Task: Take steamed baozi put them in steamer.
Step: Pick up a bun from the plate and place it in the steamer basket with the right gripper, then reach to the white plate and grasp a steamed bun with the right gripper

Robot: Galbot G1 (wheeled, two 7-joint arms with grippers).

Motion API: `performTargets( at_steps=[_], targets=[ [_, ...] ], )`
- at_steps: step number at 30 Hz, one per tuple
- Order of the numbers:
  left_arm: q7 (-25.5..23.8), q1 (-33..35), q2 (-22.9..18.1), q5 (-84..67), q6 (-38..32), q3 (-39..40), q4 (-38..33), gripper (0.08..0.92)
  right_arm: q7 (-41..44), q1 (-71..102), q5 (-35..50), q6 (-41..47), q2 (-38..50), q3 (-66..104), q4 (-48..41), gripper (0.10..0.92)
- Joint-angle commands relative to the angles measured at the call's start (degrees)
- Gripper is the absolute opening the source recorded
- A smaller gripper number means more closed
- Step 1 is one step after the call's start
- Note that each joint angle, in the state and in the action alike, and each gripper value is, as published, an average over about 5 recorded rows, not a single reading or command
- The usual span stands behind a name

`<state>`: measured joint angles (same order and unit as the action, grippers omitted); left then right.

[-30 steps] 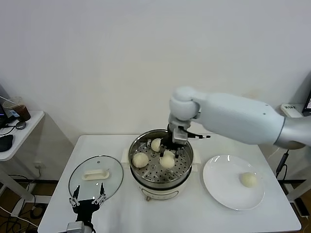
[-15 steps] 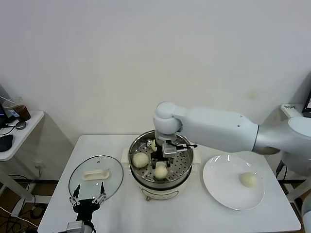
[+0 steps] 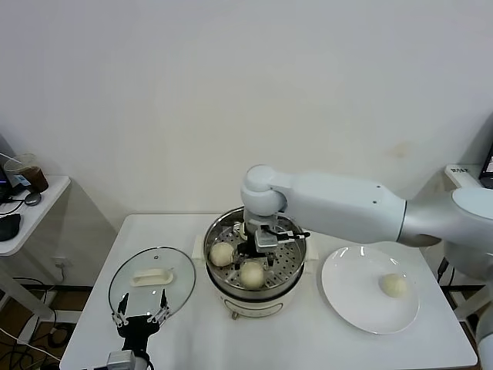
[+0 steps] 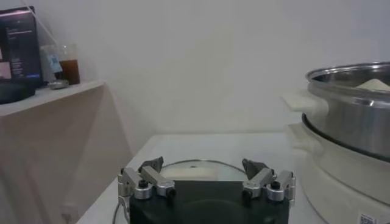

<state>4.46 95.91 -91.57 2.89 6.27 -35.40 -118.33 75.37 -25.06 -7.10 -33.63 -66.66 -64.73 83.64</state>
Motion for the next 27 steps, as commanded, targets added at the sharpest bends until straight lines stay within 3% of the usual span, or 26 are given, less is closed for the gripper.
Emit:
performTargets(
  at_steps=[1,7,11,15,20,27],
  targets=[
    [-0.14,0.06,0.01,0.10,0.04,0.15,-0.02,0.823,1.57,-2.97,9.89,12.78,9.46,8.37,-0.14,0.814],
    [-0.81,0.48,0.38,-0.66,0.18,-0.06,-0.71,0.823,1.92,-2.19,21.74,39.56,26.34,15.55,0.76,0.823],
    [-1.49,0.71,1.12,-2.16,0.36,-0.31,-1.40,0.823,2.19,0.95,23.03,49.69,36.63,19.88,0.36,0.823],
    [-1.68,0.66,1.80,-2.91,0.20,-0.35,-1.39,0.823,3.76,8.67,17.14,52.42,43.95,26.37,0.22,0.823],
    [-1.64,1.30,2.24,-3.37,-0.02,-0.13,-1.26,0.823,5.25,30.54,6.57,50.98,51.11,42.59,0.74,0.823],
    [-1.82,2.57,2.27,-4.06,0.05,-0.64,-1.51,0.823,4.07,45.33,-6.45,46.15,48.02,49.60,-1.52,0.823]
  ],
)
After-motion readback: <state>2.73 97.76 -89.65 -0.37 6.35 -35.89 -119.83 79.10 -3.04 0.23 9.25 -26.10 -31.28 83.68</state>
